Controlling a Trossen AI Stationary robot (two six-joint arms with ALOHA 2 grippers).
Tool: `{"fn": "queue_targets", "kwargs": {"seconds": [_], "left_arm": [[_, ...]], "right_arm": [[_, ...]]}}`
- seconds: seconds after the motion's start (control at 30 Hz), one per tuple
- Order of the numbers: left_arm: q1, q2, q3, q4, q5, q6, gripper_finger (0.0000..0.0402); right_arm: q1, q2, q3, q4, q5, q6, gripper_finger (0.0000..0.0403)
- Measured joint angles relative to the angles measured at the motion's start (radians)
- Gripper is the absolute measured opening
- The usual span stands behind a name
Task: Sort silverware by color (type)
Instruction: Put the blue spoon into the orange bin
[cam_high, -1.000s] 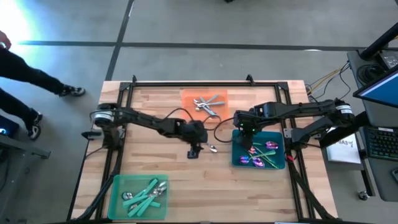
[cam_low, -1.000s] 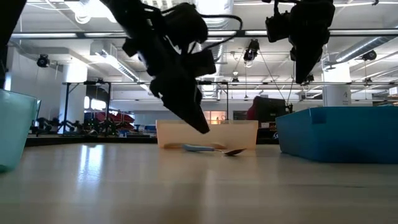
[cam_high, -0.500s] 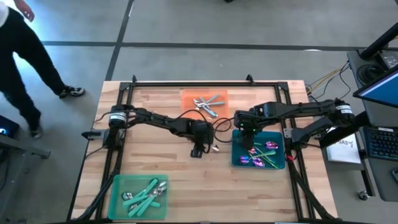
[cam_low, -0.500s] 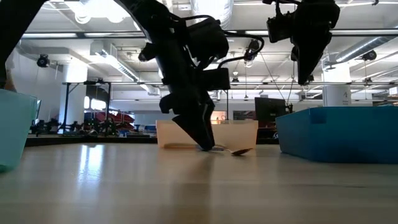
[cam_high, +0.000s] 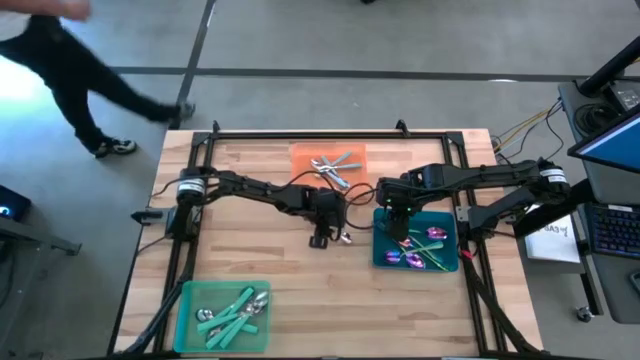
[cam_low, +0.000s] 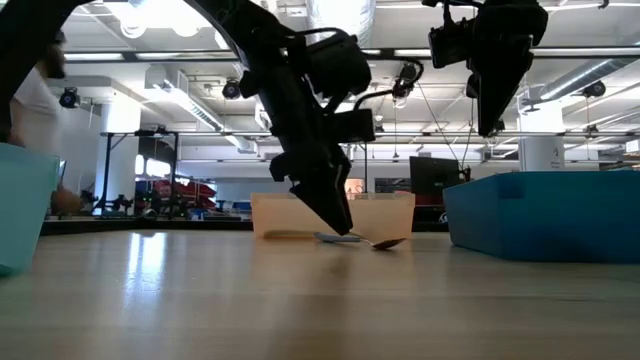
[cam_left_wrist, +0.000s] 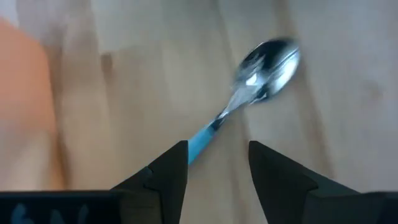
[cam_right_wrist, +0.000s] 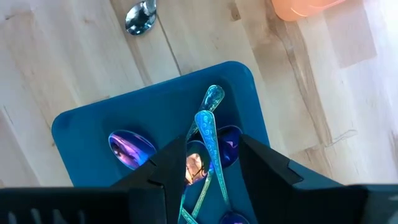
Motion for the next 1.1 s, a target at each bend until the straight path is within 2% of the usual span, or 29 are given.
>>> {"fn": "queue_targets", "kwargs": {"seconds": [0.47, 0.7, 0.83, 1.0, 1.1], "left_arm": [[0.054, 0.04, -0.01, 0.001, 0.005, -0.016, 0.0153], [0.06, 0.084, -0.003, -0.057, 0.013, -0.136, 0.0146], [0.056, 0.08, -0.003, -0.09, 0.039, -0.203, 0.0108], [0.049, 0.077, -0.005, -0.116, 0.052, -0.298, 0.0024], [0.047, 0.075, -0.005, -0.131, 0.061, -0.371, 0.0019]], "right_arm": [[0.0, 0.0, 0.0, 0.005, 0.001, 0.002, 0.0137], [0.0, 0.0, 0.0, 0.008, 0.0, 0.003, 0.0136], [0.0, 0.0, -0.001, 0.009, 0.0, 0.01, 0.0131], [0.0, 0.0, -0.002, 0.009, 0.0, 0.009, 0.0131], [0.0, 0.0, -0.002, 0.009, 0.0, 0.008, 0.0132]]}}
